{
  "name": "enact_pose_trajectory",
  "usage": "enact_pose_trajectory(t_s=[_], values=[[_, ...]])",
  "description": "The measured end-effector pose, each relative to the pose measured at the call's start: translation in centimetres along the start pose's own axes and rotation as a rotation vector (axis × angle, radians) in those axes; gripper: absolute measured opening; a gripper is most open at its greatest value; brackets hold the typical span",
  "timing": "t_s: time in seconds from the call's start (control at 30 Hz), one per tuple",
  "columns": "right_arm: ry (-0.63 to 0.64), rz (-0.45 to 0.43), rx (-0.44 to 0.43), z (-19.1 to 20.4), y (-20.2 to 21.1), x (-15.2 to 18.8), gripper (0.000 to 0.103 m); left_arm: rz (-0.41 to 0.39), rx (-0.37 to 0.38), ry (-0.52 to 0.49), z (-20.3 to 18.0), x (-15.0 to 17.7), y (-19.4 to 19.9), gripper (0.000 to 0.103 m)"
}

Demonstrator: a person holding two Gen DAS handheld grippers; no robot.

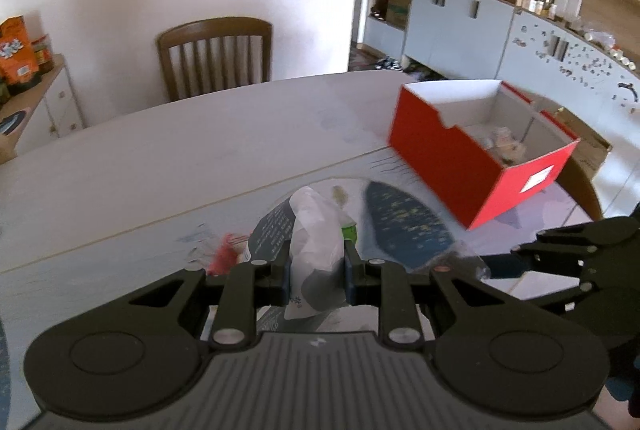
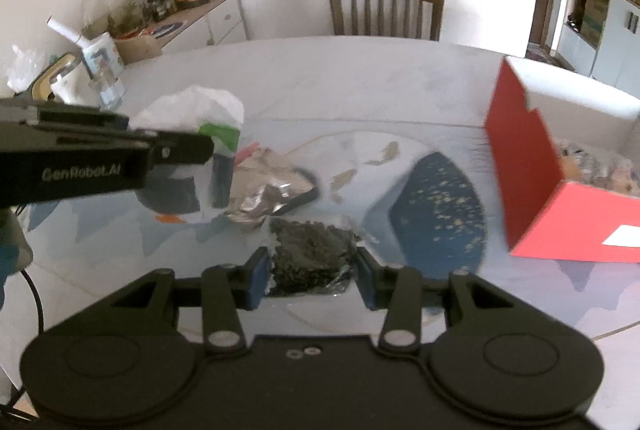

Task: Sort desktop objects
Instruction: 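Lift the snack bag with the left gripper while the right lifts the seaweed packet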

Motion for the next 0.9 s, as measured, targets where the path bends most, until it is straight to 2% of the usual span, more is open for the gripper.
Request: enact_pose_trajectory(t_s=[0.43,0.9], values=[[-0.048,-0.048,0.022,-7.5,2.7,-1.4,0.044,-0.034,0.064,-0.035,-7.4,-3.7,-2.6,0.023],[-0.091,-0.113,0.090,-17.0,4.6,-3.1,0.044,-0.085,0.124,-0.095,-14.3,-8.2,-5.4,0.023]])
Point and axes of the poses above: each gripper's, at about its wrist camera, not at the fingertips, and y roughly against the way its jaws point, z to its left, x to its underside, the point moved 8 cm from there along -y, roughly the way its jaws point, and after that the axes turned 9 degrees about x, right-handed, at the moved point
